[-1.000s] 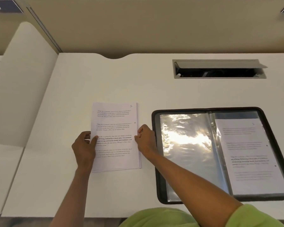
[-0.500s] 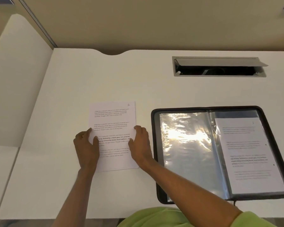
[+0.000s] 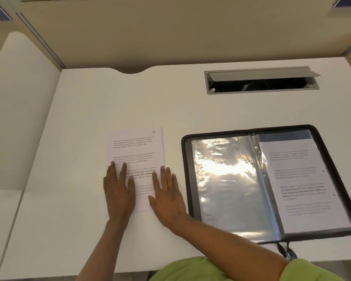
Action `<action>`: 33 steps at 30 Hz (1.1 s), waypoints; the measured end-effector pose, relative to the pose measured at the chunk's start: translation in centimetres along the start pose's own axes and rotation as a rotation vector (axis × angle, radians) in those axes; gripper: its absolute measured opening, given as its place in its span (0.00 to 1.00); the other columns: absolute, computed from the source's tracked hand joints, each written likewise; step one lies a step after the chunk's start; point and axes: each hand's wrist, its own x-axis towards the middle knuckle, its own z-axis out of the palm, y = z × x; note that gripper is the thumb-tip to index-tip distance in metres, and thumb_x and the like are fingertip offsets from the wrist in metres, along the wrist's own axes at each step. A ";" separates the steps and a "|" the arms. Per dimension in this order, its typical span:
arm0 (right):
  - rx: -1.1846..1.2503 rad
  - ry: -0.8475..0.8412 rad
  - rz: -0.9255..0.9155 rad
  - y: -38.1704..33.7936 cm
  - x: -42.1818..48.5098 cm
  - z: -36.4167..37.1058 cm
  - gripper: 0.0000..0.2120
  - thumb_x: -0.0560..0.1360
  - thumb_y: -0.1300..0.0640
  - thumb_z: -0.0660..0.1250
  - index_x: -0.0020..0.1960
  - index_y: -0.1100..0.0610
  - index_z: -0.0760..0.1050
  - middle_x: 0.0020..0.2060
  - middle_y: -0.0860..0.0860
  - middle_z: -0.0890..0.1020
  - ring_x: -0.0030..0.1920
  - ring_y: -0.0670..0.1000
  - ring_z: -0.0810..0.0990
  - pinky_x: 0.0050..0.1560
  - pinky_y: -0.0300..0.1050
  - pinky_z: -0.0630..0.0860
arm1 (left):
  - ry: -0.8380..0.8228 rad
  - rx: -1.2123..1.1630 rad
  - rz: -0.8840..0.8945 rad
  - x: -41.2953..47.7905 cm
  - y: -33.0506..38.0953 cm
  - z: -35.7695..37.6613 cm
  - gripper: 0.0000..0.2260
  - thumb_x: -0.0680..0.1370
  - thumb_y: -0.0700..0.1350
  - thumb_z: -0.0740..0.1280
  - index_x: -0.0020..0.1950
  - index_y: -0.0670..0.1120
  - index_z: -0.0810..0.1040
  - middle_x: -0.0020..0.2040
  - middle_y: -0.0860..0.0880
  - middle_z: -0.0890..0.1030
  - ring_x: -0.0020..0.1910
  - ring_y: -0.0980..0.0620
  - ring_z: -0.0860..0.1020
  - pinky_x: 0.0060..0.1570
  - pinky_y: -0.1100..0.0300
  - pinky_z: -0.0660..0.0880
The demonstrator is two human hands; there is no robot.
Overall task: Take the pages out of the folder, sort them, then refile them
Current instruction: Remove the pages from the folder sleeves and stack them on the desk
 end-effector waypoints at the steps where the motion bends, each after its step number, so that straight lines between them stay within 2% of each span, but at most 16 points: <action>1: 0.013 -0.022 -0.010 0.1 0.0 -0.2 0.38 0.84 0.43 0.58 0.84 0.58 0.42 0.82 0.62 0.42 0.82 0.62 0.44 0.80 0.61 0.52 | -0.016 0.018 0.000 0.0 -0.3 0.2 0.25 0.86 0.53 0.54 0.82 0.47 0.65 0.85 0.42 0.57 0.83 0.42 0.55 0.81 0.38 0.54; 4: 0.075 -0.067 -0.050 0.9 -0.3 -1.9 0.36 0.86 0.42 0.52 0.83 0.55 0.35 0.81 0.59 0.35 0.81 0.58 0.36 0.81 0.59 0.44 | -0.022 0.089 0.017 0.1 -0.7 0.3 0.26 0.86 0.53 0.51 0.83 0.47 0.64 0.85 0.42 0.57 0.84 0.41 0.54 0.81 0.35 0.51; 6: 0.097 -0.027 -0.057 1.9 -0.9 -3.7 0.35 0.86 0.42 0.51 0.83 0.53 0.35 0.81 0.56 0.35 0.81 0.55 0.34 0.81 0.57 0.41 | 0.002 0.115 0.043 0.1 -0.1 0.3 0.26 0.86 0.54 0.51 0.83 0.47 0.64 0.85 0.42 0.56 0.84 0.42 0.53 0.81 0.35 0.47; 11: 0.070 0.148 0.081 8.1 -3.6 -7.1 0.33 0.86 0.43 0.51 0.84 0.53 0.40 0.83 0.54 0.40 0.82 0.52 0.36 0.82 0.55 0.44 | 0.014 0.059 0.155 -0.9 5.9 1.5 0.26 0.86 0.54 0.51 0.84 0.49 0.61 0.86 0.46 0.51 0.85 0.46 0.48 0.81 0.34 0.45; 18: -0.015 0.232 0.300 20.2 -11.4 -8.8 0.32 0.86 0.45 0.53 0.84 0.51 0.42 0.83 0.51 0.41 0.83 0.52 0.39 0.82 0.56 0.47 | -0.184 -0.059 0.371 -5.7 20.4 6.9 0.30 0.87 0.56 0.50 0.86 0.50 0.44 0.86 0.50 0.43 0.85 0.51 0.42 0.82 0.40 0.42; 22: -0.048 0.217 0.451 26.3 -15.9 -8.5 0.31 0.86 0.45 0.49 0.84 0.54 0.43 0.83 0.54 0.43 0.83 0.54 0.43 0.82 0.57 0.44 | -0.305 -0.043 0.590 -10.0 28.1 11.4 0.29 0.88 0.54 0.51 0.86 0.48 0.44 0.86 0.49 0.41 0.85 0.50 0.41 0.82 0.39 0.42; 26: 0.022 0.184 0.598 31.3 -19.7 -8.1 0.30 0.86 0.42 0.43 0.84 0.51 0.38 0.83 0.51 0.40 0.82 0.50 0.37 0.82 0.57 0.45 | -0.427 0.064 0.763 -13.6 34.3 15.6 0.29 0.88 0.54 0.48 0.86 0.48 0.43 0.86 0.48 0.39 0.84 0.50 0.37 0.82 0.38 0.44; 29: 0.004 0.213 0.648 33.1 -21.5 -8.4 0.31 0.87 0.43 0.48 0.83 0.48 0.37 0.83 0.54 0.42 0.82 0.51 0.38 0.82 0.56 0.46 | -0.475 0.122 0.827 -15.1 37.0 18.2 0.28 0.88 0.55 0.47 0.86 0.48 0.46 0.86 0.47 0.41 0.84 0.49 0.38 0.82 0.38 0.44; 33: 0.055 0.255 0.845 34.7 -23.0 -8.8 0.29 0.86 0.43 0.44 0.84 0.48 0.40 0.82 0.60 0.40 0.82 0.59 0.39 0.81 0.60 0.45 | -0.484 0.197 0.798 -15.9 38.4 20.3 0.28 0.88 0.55 0.49 0.86 0.49 0.47 0.86 0.47 0.42 0.85 0.48 0.38 0.82 0.38 0.45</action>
